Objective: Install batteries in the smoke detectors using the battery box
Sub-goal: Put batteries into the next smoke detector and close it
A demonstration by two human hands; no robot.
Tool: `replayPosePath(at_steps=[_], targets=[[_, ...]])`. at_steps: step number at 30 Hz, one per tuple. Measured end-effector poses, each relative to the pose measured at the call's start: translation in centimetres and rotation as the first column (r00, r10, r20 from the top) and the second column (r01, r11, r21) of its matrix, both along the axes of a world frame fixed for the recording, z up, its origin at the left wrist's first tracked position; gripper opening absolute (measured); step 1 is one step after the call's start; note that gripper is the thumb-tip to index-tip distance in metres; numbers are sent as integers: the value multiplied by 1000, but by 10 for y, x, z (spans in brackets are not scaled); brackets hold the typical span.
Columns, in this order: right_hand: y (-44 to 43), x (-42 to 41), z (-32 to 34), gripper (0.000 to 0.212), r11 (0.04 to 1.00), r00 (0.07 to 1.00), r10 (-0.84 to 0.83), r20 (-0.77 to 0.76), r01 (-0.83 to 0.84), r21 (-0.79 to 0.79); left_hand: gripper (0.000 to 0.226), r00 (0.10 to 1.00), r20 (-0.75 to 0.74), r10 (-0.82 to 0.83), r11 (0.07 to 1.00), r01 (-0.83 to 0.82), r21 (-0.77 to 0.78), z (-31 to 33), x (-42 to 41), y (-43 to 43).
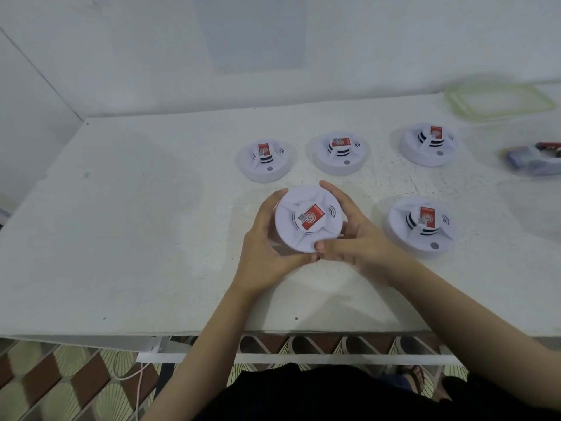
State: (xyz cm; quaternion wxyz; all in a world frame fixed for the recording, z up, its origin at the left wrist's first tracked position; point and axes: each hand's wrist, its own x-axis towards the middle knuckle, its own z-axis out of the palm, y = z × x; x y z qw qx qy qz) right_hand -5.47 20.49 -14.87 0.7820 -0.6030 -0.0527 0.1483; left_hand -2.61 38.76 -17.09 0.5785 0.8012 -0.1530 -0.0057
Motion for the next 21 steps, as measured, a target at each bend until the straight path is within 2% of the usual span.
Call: replayPosePath(at_steps=[9, 12, 16, 21], targets=[[3, -1, -2, 85, 999, 998, -47, 41, 47, 15, 102, 997, -74, -16, 1000, 16, 12, -3, -4, 2], [2, -2, -4, 84, 999, 997, -51, 50, 50, 16, 101, 996, -85, -35, 999, 35, 1, -6, -1, 4], [1, -1, -5, 83, 999, 998, -36, 51, 35, 22, 95, 983, -181, -26, 999, 21, -26, -20, 10, -7], [0, -1, -5, 82, 999, 999, -28, 46, 26, 26, 85, 996, -75, 53, 997, -49, 52, -20, 10, -12]])
